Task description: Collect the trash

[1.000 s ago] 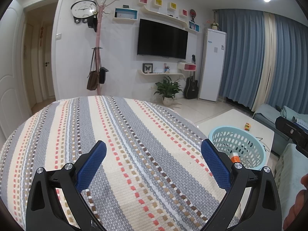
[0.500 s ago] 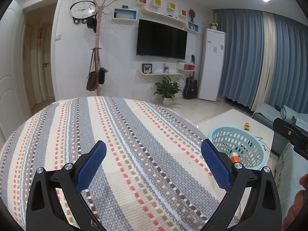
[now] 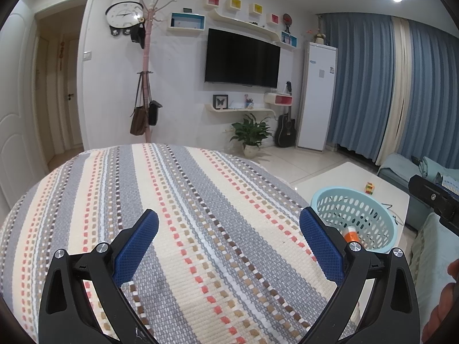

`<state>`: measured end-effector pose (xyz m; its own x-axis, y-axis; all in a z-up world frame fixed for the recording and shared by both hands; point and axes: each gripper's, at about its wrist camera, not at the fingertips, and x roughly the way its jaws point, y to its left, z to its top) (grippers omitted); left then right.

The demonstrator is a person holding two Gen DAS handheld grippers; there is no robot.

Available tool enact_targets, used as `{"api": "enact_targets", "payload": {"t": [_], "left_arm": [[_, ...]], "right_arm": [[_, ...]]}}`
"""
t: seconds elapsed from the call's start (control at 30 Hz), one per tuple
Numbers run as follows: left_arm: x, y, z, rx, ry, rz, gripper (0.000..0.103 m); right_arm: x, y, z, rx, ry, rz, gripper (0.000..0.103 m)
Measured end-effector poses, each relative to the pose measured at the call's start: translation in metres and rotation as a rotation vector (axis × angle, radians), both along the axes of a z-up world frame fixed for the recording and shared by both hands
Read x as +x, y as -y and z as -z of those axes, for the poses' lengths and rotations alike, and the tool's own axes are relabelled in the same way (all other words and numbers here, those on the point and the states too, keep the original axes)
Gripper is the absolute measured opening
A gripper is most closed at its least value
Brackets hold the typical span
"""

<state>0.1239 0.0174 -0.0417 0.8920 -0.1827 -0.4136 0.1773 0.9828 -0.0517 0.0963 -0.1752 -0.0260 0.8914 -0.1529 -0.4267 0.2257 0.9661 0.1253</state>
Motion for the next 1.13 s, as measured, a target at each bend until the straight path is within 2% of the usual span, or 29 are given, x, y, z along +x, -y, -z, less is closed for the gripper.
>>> {"api": "enact_targets", "payload": {"t": [0.3,0.77,0.87,1.0,1.13], "left_arm": [[-0.018,0.006,0.000,0.034,-0.009,-0.035,0.095],[-0.066,0.004,-0.038,0.062,0.078,-0.077,0.096],[-0.069,0.006,-0.040,0.072,0.069,-0.081,0.096],[-0.069,-0.002,-0.041,0.035,0.026,-0.098,0.096],[-0.074,-0.010,-0.045,0.039,0.039,-0.120,0.096]], "right_arm": [[-0.005,0.001,-0.011,0.010,0.008,0.003,0.079],[-0.025,-0.004,-0.029,0.021,0.051,-0.011,0.079],[-0.028,-0.006,-0.032,0.019,0.057,-0.019,0.079],[-0.030,-0.010,-0.034,0.012,0.062,-0.029,0.079],[-0.031,-0.013,-0.036,0.007,0.063,-0.037,0.079]]}}
